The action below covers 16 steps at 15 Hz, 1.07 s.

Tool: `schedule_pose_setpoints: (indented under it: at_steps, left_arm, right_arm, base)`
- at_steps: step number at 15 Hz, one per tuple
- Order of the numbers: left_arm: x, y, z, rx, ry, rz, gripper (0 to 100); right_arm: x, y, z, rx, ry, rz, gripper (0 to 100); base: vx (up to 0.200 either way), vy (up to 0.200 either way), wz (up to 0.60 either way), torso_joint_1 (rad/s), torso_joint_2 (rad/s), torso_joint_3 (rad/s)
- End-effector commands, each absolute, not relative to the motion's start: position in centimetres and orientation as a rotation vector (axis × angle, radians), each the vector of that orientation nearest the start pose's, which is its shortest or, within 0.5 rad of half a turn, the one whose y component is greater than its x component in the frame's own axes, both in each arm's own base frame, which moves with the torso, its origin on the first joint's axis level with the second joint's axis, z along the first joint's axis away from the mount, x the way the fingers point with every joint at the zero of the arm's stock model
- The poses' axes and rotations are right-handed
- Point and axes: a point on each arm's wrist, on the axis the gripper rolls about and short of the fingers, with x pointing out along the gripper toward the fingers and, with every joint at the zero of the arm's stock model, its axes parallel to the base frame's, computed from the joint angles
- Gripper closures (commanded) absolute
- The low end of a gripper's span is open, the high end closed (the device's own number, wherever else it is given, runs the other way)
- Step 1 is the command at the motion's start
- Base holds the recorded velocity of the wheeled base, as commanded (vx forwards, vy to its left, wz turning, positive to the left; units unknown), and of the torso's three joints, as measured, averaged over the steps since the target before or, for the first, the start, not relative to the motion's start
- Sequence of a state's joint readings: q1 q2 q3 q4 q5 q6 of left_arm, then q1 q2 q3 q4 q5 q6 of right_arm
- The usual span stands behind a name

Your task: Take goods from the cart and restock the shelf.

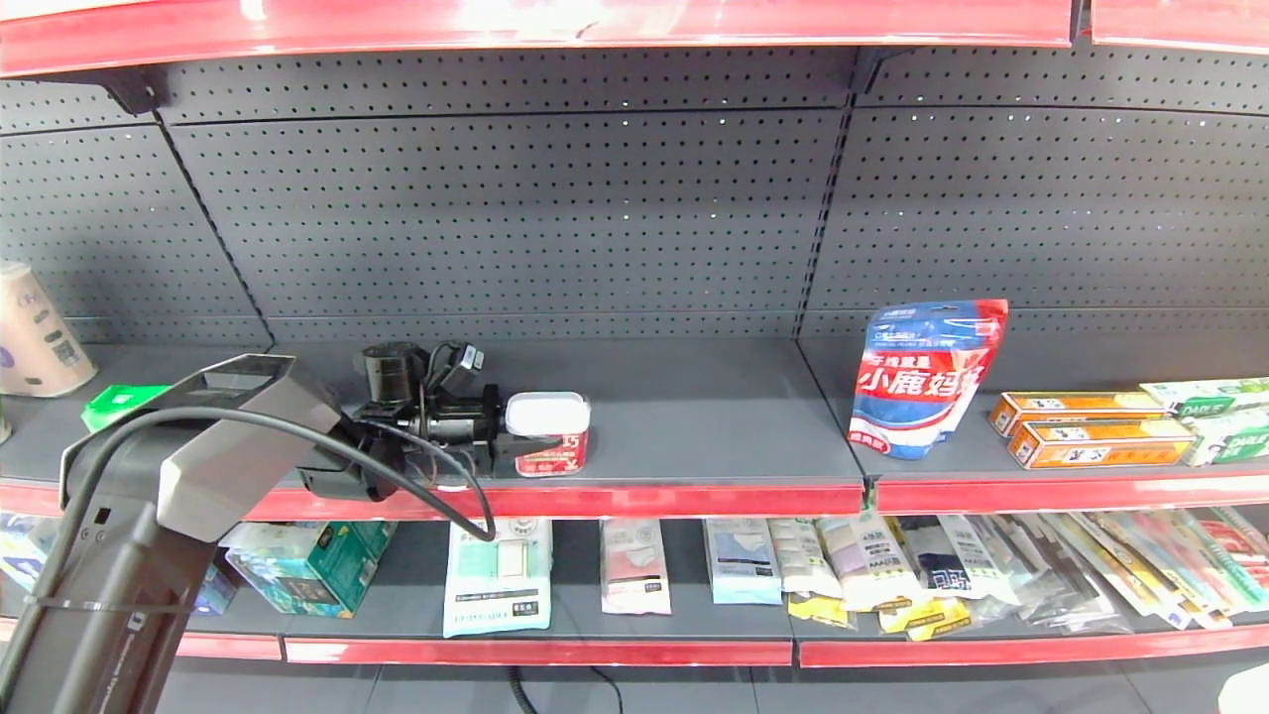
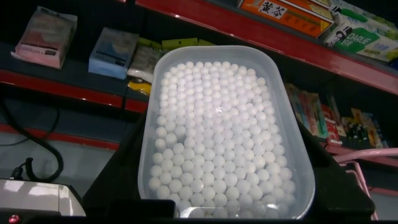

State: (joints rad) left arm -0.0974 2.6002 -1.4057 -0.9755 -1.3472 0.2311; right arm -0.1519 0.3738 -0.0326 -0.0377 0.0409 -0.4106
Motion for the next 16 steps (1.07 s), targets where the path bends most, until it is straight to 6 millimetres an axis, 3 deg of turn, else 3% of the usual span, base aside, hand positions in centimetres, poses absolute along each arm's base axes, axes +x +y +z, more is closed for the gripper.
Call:
schedule_pose_setpoints:
  at_steps: [1,16]
  left_arm:
    - [47.0,-6.8,0.2,0.049,0.022,-1.461,100]
    - [47.0,-7.2,-1.2,0.064,-0.02,-1.524,100]
  right_arm:
    - [0.9,0.0,9.2,-0.378,0.323,-0.045,100]
    - [0.9,0.0,9.2,-0.393,0.324,-0.044,100]
  base:
    - [0.0,0.0,0.0,0.0,0.0,0.0]
    - [0.0,0.0,0.0,0.0,0.0,0.0]
